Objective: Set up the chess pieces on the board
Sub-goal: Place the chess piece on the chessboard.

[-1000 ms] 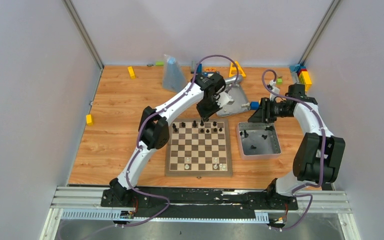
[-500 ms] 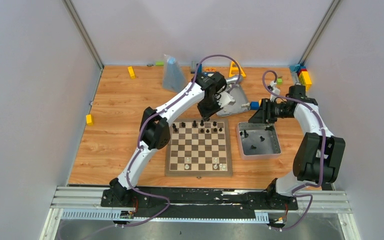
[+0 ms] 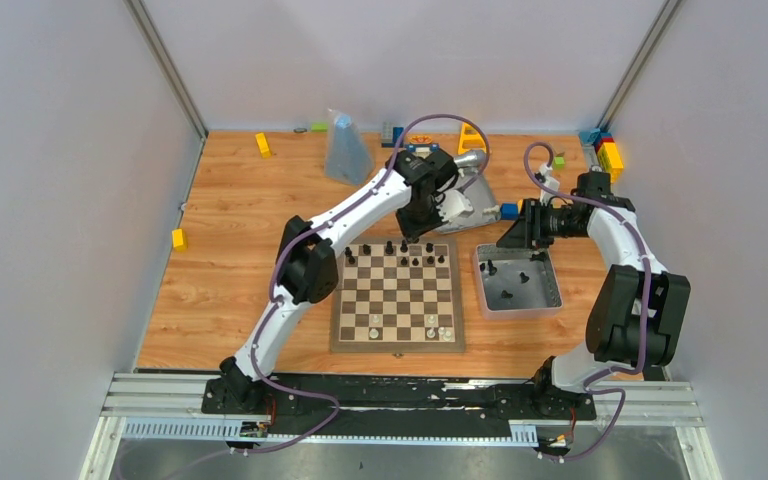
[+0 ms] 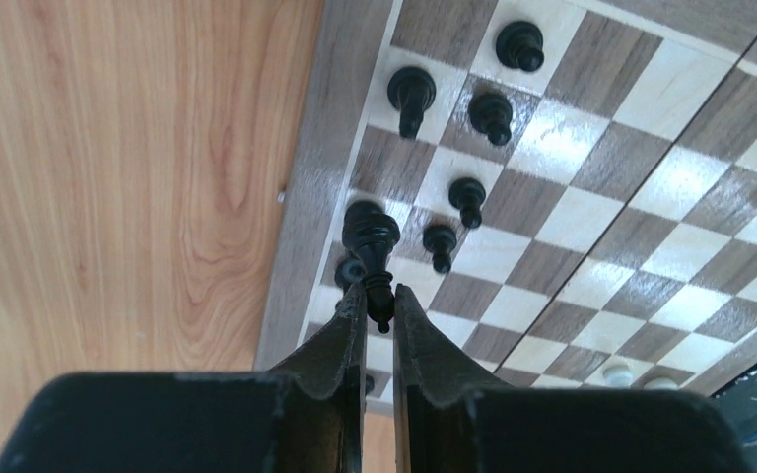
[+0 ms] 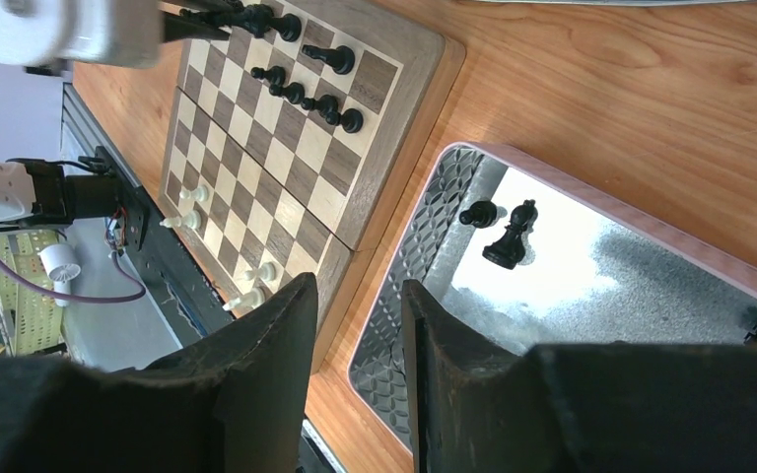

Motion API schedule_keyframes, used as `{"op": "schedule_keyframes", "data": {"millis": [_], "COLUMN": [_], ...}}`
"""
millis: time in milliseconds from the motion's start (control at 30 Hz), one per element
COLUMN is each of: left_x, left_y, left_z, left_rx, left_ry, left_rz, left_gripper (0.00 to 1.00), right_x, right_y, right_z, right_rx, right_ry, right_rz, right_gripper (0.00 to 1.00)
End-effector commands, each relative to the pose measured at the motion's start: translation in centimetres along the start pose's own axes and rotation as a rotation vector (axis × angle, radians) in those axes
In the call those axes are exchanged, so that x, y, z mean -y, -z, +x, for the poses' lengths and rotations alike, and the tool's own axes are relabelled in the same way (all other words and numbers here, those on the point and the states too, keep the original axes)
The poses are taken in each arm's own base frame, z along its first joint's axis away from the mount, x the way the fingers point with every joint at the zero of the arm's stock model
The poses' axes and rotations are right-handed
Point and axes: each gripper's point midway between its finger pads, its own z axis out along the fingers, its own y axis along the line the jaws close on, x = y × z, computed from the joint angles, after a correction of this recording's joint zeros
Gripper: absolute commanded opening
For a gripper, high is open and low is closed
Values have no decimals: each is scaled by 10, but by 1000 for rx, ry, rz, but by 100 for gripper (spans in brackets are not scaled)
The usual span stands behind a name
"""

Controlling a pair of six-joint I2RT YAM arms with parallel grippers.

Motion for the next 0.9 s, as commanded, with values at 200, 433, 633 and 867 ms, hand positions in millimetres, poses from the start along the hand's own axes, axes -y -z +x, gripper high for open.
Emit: {"op": "schedule_keyframes", "data": {"millis": [200,433,633,867], "left_x": [-6,-22,-29,-33], "left_y": [86,78,66,47], "left_z": [32,74,84,83], "left_rx": [1,-137,-167,-167], "left_ry": [-82,-58,-35,-25], "left_rz": [-106,-77,-54,-35], "left_gripper": [0,0,0,0], "right_x": [-3,-3,-2,-1], "right_y": [2,0,-1,-2], "right_z": [-7,-4,-3,-1], "right_rx": [32,22,17,9], "right_ry": [60,52,48,39], "right_rz": [-27,-38,-39,-44], "right_gripper": [37,37,37,37]}}
